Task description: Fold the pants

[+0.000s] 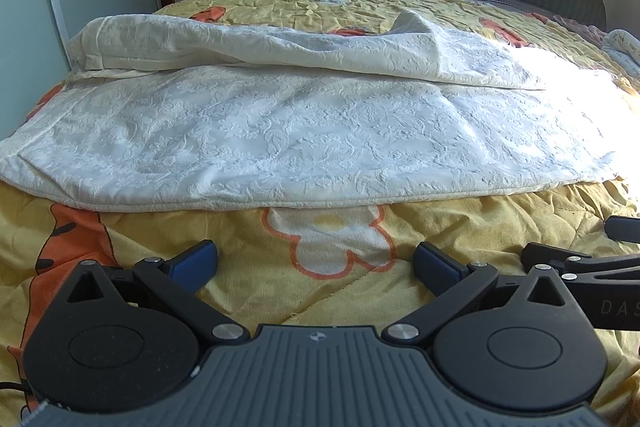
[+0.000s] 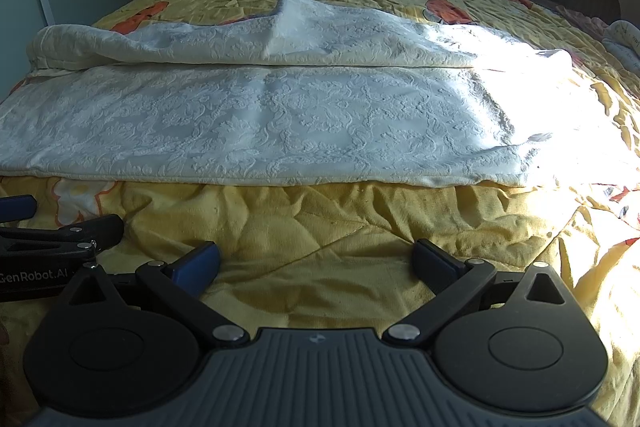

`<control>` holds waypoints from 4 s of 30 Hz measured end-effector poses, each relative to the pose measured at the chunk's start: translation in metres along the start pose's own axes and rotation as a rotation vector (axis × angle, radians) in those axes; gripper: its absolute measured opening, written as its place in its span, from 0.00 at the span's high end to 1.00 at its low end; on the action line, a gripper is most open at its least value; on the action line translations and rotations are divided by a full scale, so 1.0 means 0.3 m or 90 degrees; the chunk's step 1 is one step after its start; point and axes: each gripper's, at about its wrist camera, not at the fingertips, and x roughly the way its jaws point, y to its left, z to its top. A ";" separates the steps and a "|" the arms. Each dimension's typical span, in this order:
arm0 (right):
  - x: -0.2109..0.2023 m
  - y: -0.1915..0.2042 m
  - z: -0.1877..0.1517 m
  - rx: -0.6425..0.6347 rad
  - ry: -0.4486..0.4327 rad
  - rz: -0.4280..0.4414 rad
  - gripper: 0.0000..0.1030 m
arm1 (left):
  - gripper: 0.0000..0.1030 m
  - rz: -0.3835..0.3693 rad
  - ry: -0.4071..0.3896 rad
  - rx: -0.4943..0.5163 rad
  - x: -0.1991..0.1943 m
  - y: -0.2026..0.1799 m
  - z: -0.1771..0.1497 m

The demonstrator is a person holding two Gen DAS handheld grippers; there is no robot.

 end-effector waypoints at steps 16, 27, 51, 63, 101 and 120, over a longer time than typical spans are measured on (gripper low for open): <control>-0.003 0.002 -0.043 -0.001 -0.070 0.002 0.00 | 0.00 0.001 -0.028 -0.005 -0.001 -0.002 -0.016; -0.051 -0.108 0.004 -0.067 -0.066 0.013 0.00 | 0.03 -0.029 -0.040 0.068 -0.117 0.053 0.005; -0.017 -0.234 0.536 -0.118 -0.184 0.080 0.00 | 0.01 -0.248 0.036 -0.362 0.519 1.209 0.858; 0.124 -0.147 0.555 -0.158 -0.137 0.097 0.00 | 0.06 -0.254 0.224 -0.237 0.846 1.145 0.940; 0.816 0.377 1.016 -0.446 0.238 0.554 0.58 | 0.90 -0.402 -0.363 0.022 0.103 1.107 0.683; 0.285 0.318 0.604 -0.374 0.092 0.605 0.94 | 0.40 -0.332 -0.133 -0.308 0.131 1.300 0.349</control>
